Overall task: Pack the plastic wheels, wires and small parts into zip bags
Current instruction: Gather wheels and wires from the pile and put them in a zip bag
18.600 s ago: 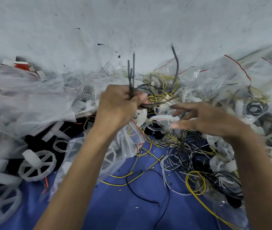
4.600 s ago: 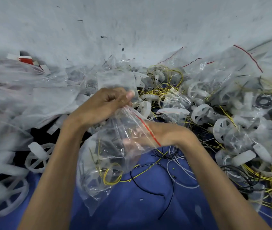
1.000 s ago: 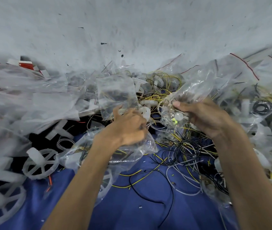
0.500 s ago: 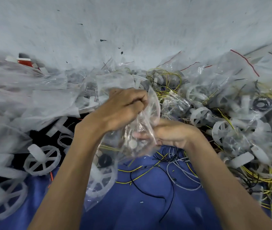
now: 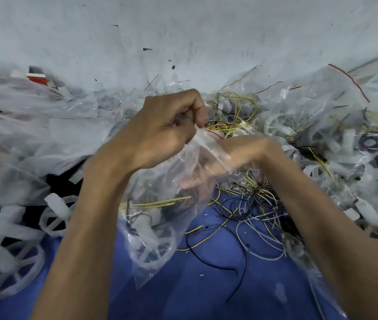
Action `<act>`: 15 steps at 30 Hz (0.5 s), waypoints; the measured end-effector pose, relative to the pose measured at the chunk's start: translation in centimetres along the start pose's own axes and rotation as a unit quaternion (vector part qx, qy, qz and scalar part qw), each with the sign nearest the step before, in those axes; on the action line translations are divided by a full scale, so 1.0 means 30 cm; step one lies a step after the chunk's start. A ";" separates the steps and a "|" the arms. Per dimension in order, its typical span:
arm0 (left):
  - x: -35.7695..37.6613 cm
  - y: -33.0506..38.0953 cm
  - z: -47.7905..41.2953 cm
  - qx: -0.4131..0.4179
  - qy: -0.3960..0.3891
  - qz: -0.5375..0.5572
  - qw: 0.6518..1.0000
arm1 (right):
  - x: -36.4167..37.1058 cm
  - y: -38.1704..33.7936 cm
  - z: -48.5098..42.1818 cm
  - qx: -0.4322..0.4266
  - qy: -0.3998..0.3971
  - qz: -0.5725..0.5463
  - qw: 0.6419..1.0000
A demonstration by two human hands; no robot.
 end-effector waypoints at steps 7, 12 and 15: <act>-0.075 -0.117 0.020 -0.104 0.005 -0.148 0.983 | -0.088 -0.018 0.094 -0.012 0.228 -0.115 0.967; -0.101 -0.192 0.051 -0.137 0.000 -0.029 0.990 | -0.038 -0.058 0.114 -0.017 0.229 -0.077 0.970; -0.104 -0.164 0.053 -0.084 0.020 0.053 0.995 | -0.031 -0.056 0.122 -0.008 0.156 0.019 0.988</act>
Point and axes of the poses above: each hand's wrist, its own z-axis away from the middle knuckle, its own x-axis out of the palm, y = z × x, the point moved 4 cm from there along -z, towards the middle knuckle, and after that the axes turned 1 degree about x, right-handed, at the moved point
